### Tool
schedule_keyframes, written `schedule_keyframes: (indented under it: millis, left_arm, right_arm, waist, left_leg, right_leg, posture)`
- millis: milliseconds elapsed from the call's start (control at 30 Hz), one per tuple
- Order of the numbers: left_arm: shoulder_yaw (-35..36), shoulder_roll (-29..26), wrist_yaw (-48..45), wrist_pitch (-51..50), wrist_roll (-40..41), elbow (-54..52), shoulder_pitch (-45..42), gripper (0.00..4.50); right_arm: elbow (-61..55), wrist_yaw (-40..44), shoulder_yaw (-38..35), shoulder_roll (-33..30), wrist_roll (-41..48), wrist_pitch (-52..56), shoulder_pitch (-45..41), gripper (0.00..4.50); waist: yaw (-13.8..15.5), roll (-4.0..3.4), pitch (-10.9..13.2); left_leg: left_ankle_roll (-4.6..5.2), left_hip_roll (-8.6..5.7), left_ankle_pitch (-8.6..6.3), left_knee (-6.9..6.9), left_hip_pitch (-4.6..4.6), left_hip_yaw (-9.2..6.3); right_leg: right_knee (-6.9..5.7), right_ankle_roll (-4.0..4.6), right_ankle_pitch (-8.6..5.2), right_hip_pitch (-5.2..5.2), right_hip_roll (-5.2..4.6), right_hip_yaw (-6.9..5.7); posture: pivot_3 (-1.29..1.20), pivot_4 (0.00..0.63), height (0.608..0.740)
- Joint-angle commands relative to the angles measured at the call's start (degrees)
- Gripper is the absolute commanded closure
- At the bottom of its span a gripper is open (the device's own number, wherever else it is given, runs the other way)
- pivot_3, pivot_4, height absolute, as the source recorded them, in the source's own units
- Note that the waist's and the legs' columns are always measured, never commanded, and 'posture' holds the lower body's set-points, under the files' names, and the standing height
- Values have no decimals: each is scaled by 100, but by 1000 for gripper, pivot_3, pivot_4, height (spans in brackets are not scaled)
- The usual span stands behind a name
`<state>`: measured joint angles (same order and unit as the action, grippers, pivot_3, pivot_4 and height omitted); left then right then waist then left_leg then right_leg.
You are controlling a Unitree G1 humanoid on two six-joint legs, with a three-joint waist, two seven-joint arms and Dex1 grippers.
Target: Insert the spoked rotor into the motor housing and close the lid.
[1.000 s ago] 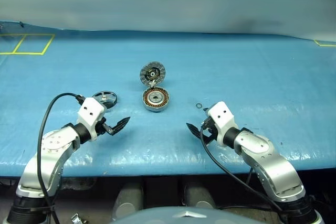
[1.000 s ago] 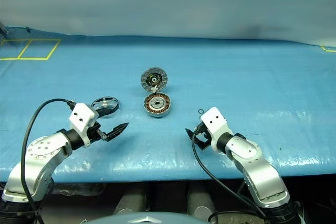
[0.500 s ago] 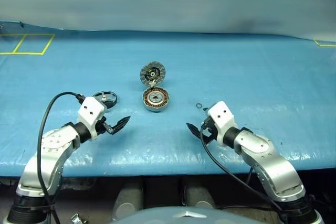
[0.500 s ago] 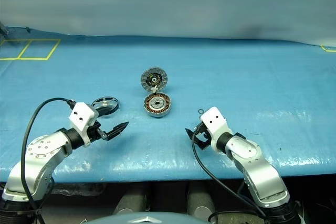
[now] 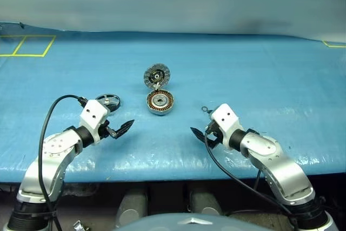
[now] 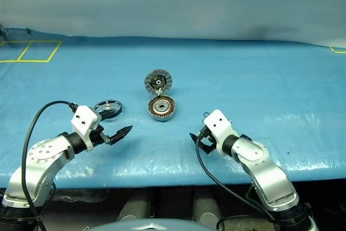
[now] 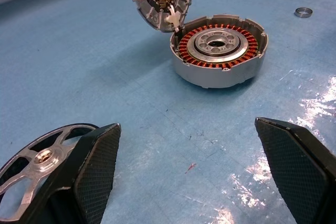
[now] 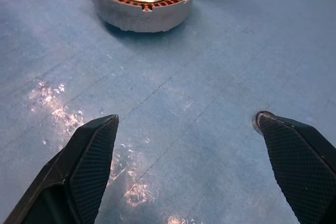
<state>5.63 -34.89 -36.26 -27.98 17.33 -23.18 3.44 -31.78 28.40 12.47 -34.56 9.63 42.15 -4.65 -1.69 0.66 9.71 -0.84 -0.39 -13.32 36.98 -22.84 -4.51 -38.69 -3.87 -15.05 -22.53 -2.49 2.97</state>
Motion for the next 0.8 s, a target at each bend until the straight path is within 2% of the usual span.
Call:
schedule_keyframes:
  millis: [33,100,200,333,433,633,800]
  left_arm:
    - [38,7,20,91,-14,-14,-73,47]
    - [22,14,17,95,-16,-12,-71,47]
    - [-3,25,25,103,-28,-12,-61,47]
    - [6,54,39,123,-34,-111,70,47]
    - [32,70,59,130,-46,-242,226,47]
    - [88,114,180,133,-62,-586,646,47]
    - [148,195,306,141,-33,-819,991,47]
  right_arm:
    - [10,721,408,-479,-149,30,-742,0]
    - [238,1302,873,-812,-367,-100,-1488,0]
    - [715,1959,1515,-988,-746,-362,-2494,0]
    - [1857,2869,2553,-712,-1557,-1174,-3926,0]
    - [2929,3448,3131,-208,-2014,-1861,-4780,0]
    - [4655,4308,3523,733,-2342,-3062,-5704,0]
    - [5451,4681,3472,1141,-2545,-3606,-6026,0]
  waist:
    - [0,5,2]
    - [-29,3,10]
    - [-46,9,15]
    - [-55,13,18]
    - [-66,14,20]
    - [-47,13,24]
    - [-41,10,26]
  left_leg:
    - [0,0,0,2,1,0]
    - [0,2,0,6,2,1]
    - [2,3,3,7,3,2]
    - [1,2,3,-3,-1,-1]
    - [1,2,2,-10,-6,-4]
    - [2,1,0,-18,-12,-28]
    - [0,0,-1,-23,-12,-37]
  right_leg:
    - [1,0,0,1,1,-3]
    - [1,1,1,3,1,-9]
    - [2,2,6,3,1,-14]
    - [7,25,26,-2,0,-19]
    - [12,27,26,-8,-3,-20]
    - [19,28,28,-13,-10,-22]
    - [21,28,28,-12,-14,-26]
  posture:
    - [0,150,740]
    - [0,150,740]
    - [0,150,740]
    - [0,150,740]
    - [0,150,740]
    - [0,150,740]
    - [0,150,740]
